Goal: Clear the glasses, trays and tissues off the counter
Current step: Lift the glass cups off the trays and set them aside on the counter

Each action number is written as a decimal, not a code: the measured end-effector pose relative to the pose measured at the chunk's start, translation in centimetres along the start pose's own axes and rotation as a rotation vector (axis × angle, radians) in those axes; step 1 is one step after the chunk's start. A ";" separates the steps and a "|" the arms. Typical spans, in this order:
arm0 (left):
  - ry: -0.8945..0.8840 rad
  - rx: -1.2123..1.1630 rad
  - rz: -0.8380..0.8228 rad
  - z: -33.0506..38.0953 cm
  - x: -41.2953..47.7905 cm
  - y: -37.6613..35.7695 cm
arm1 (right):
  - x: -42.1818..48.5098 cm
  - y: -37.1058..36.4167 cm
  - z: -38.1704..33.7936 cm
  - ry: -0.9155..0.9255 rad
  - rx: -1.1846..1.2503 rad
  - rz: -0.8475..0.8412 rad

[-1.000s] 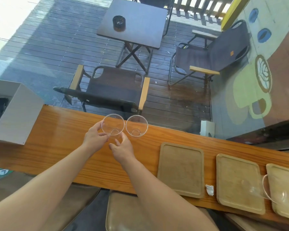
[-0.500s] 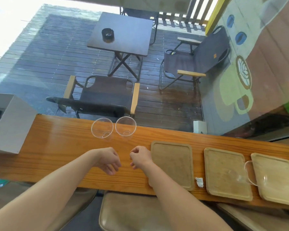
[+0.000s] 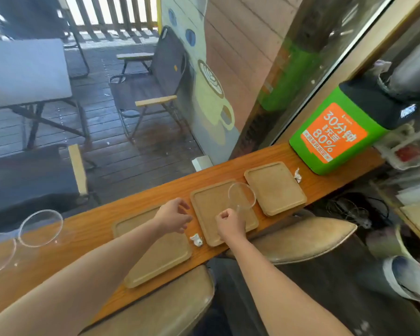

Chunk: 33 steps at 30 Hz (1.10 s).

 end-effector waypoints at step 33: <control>0.280 -0.483 0.197 3.9 9.6 -8.7 | 14.5 -1.6 -1.4 -0.012 0.373 -0.157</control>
Point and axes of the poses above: each hand's wrist, its own x-axis towards the middle knuckle, its own y-axis out of the back of the hand, z = x × y, the point moved 8 cm from there along x, towards the middle knuckle, and after that the axes turned 12 degrees about z, right-handed, at the moved point
